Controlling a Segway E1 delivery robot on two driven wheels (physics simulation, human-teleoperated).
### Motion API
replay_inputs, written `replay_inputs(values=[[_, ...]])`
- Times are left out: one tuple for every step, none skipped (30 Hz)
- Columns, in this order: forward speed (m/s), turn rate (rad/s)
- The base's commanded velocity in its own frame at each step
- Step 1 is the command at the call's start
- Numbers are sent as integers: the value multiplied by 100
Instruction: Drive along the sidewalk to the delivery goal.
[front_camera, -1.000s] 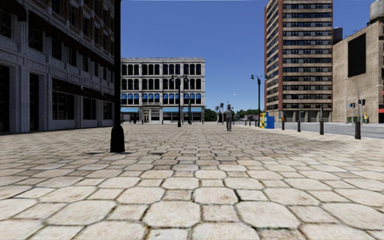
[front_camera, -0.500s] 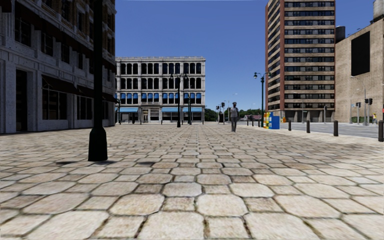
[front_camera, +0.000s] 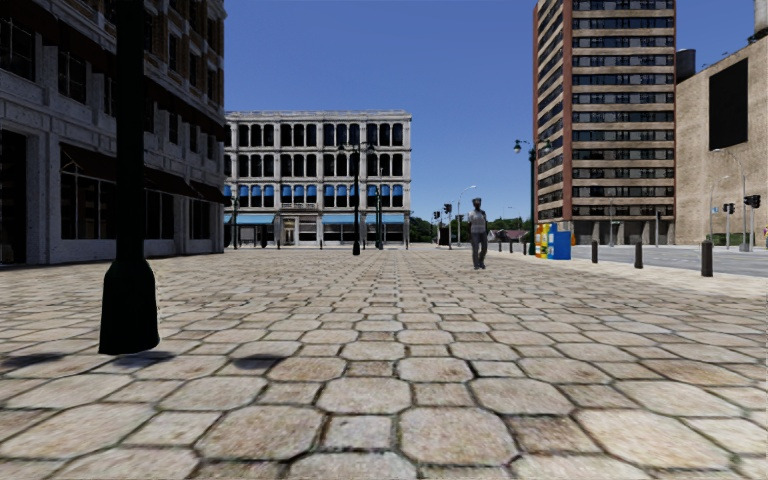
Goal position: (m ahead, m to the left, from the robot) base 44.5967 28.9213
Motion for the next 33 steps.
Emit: replay_inputs(values=[[200,0],[200,0],[200,0],[200,0],[200,0],[200,0],[200,0],[200,0],[200,0],[200,0],[200,0],[200,0],[200,0],[200,0],[200,0],[200,0],[200,0],[200,0],[200,0],[200,0],[200,0],[200,0],[200,0],[200,0],[200,0],[200,0],[200,0],[200,0],[200,0],[200,0],[200,0],[200,0],[200,0]])
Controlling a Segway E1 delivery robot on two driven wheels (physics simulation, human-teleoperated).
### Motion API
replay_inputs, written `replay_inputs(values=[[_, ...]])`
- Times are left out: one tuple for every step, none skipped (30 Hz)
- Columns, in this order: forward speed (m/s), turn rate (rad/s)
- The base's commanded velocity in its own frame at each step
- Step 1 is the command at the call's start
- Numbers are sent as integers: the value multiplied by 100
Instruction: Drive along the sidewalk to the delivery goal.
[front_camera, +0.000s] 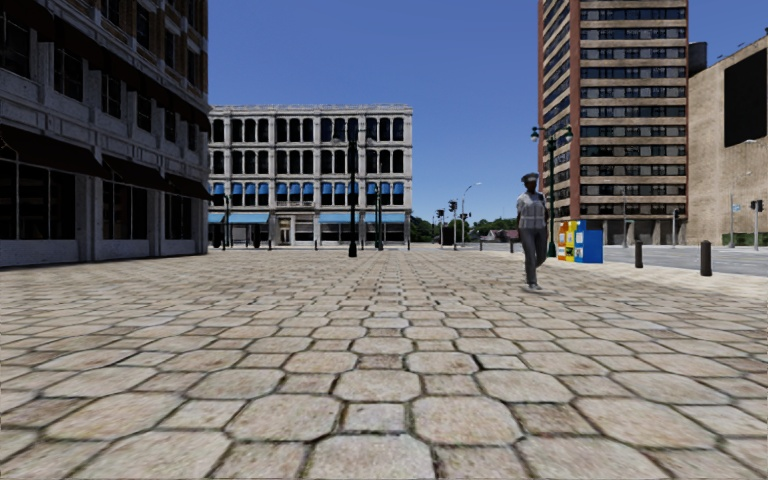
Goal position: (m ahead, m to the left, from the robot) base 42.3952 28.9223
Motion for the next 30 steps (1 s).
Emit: replay_inputs(values=[[200,0],[200,0],[200,0],[200,0],[200,0],[200,0],[200,0],[200,0],[200,0],[200,0],[200,0],[200,0],[200,0],[200,0],[200,0],[200,0],[200,0],[200,0],[200,0],[200,0],[200,0],[200,0],[200,0],[200,0],[200,0],[200,0],[200,0],[200,0],[200,0],[200,0]])
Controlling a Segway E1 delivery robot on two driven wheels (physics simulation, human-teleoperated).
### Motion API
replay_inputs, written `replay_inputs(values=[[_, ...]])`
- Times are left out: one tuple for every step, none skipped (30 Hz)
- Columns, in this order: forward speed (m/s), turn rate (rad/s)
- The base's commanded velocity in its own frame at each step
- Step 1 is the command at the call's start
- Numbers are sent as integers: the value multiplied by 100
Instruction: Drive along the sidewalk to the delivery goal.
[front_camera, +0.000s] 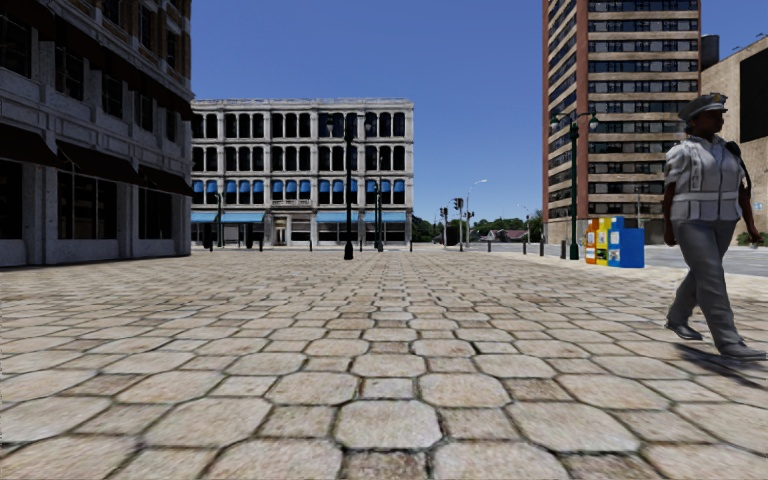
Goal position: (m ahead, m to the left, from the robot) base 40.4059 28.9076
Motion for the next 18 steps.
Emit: replay_inputs(values=[[200,0],[200,0],[200,0],[200,0],[200,0],[200,0],[200,0],[200,0],[200,0],[200,0],[200,0],[200,0],[200,0],[200,0],[200,0],[200,0],[200,0],[200,0]])
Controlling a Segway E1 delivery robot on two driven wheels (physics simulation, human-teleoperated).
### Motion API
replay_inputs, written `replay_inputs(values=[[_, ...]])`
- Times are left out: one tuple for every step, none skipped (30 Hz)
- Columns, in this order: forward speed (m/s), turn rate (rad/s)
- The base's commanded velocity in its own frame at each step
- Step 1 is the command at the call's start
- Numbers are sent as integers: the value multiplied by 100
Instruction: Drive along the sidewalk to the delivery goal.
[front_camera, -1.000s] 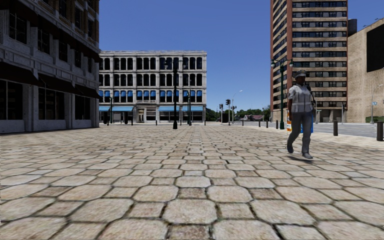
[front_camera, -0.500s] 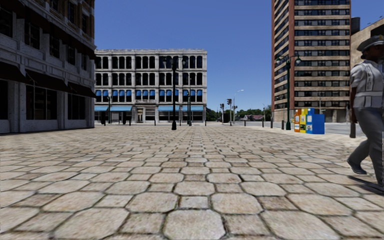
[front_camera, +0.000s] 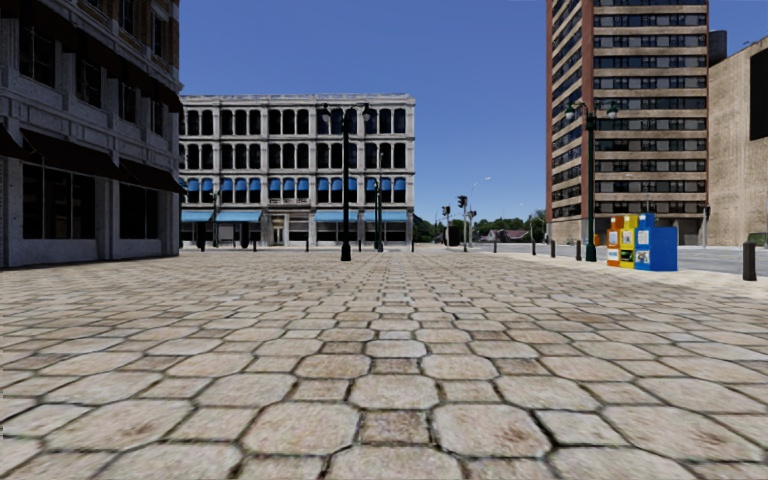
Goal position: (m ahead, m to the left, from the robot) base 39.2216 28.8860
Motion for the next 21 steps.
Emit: replay_inputs(values=[[200,0],[200,0],[200,0],[200,0],[200,0],[200,0],[200,0],[200,0],[200,0],[200,0],[200,0],[200,0],[200,0],[200,0],[200,0],[200,0],[200,0],[200,0],[200,0],[200,0],[200,0]])
